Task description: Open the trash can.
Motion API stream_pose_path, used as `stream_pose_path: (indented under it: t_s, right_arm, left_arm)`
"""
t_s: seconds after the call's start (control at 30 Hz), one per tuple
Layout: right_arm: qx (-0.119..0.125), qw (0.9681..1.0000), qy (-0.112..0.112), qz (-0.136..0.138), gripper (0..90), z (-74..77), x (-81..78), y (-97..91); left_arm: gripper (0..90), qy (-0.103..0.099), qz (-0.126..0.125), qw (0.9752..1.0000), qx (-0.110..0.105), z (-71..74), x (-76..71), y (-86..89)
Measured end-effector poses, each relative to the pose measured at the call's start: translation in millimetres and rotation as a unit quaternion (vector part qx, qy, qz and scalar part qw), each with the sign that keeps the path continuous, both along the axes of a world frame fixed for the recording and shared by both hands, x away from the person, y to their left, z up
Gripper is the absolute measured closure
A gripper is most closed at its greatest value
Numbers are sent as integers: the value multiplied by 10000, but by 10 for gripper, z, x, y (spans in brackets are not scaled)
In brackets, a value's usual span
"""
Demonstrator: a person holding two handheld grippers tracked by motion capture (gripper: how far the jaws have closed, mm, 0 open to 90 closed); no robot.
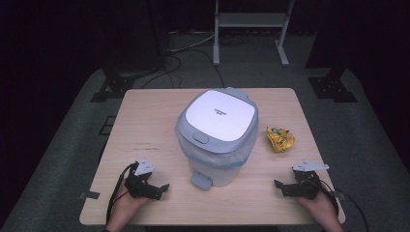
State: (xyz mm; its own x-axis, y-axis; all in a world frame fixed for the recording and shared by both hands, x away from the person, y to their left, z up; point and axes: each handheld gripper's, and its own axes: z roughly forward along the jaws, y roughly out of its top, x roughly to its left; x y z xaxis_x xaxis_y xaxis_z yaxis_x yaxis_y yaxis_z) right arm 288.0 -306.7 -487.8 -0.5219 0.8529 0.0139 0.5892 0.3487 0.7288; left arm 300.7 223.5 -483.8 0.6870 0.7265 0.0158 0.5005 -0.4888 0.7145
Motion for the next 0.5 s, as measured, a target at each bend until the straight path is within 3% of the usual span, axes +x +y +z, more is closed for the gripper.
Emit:
stream_pose_path:
  t_s: [0.23,0.5]
  right_arm:
    - [0,10000,0,-1,78,0,0,0]
    - [0,10000,0,0,78,0,0,0]
  left_arm:
    - [0,55,-6,9999,-99,12,-11,-4]
    - [0,-31,-53,9997,-245,89,-46,-36]
